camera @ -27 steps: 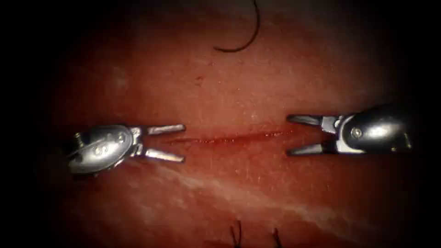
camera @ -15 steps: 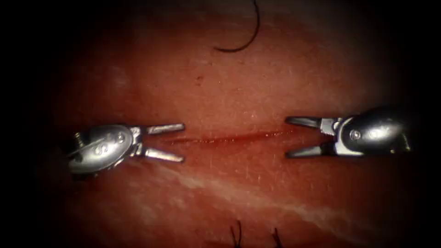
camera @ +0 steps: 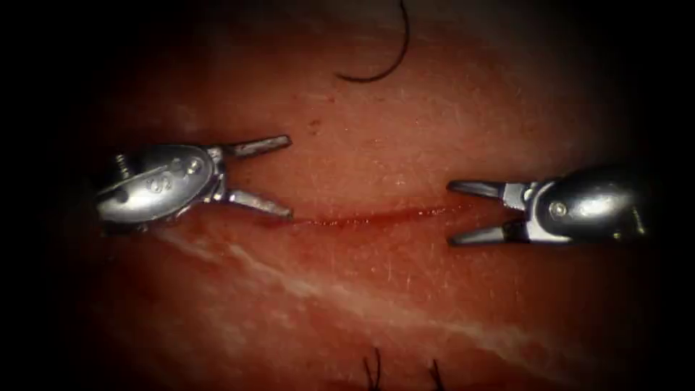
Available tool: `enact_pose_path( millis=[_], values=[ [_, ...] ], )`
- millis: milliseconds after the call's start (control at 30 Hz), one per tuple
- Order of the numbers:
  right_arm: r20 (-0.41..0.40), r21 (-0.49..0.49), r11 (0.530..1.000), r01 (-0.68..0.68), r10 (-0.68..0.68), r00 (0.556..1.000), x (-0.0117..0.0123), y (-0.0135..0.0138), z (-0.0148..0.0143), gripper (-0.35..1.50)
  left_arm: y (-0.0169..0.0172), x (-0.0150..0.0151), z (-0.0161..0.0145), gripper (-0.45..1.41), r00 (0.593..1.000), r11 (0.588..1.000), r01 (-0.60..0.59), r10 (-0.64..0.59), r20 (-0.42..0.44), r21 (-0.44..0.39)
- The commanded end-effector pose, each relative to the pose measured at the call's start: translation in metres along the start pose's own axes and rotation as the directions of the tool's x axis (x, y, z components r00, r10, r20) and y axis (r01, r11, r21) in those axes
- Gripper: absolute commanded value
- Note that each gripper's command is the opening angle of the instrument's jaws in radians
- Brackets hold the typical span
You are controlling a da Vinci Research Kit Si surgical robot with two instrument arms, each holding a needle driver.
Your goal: Wound Closure
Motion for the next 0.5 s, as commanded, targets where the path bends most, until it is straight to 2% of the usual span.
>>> enact_pose_path(
  millis=[33,100,200,333,367,500],
  values=[
    [0.000,0.005,1.000,-0.002,0.002,1.000,-0.0006,-0.0013,0.0008,0.40,-0.0002,-0.0002,0.0017,0.48,0.998,1.000,-0.004,0.004,0.056,-0.004],
    [0.001,0.003,1.000,-0.003,0.003,1.000,-0.0006,-0.0012,0.0009,0.42,-0.0007,0.0002,0.0037,0.48,0.986,1.000,-0.007,0.004,0.167,0.016],
    [0.000,0.003,1.000,-0.002,0.002,1.000,-0.0006,-0.0013,0.0010,0.43,-0.0019,0.0006,0.0061,0.51,0.958,0.999,-0.005,-0.007,0.288,0.041],
    [0.001,0.003,1.000,-0.002,0.002,1.000,-0.0006,-0.0014,0.0010,0.43,-0.0036,0.0012,0.0085,0.58,0.937,0.998,-0.001,-0.018,0.349,0.056],
    [0.001,0.003,1.000,-0.002,0.002,1.000,-0.0005,-0.0014,0.0011,0.43,-0.0042,0.0012,0.0096,0.61,0.921,0.998,-0.011,-0.013,0.390,0.061],
    [0.001,0.002,1.000,-0.002,0.002,1.000,-0.0005,-0.0014,0.0011,0.43,-0.0050,0.0011,0.0109,0.68,0.894,0.997,-0.035,0.002,0.448,0.066]
  ],
)
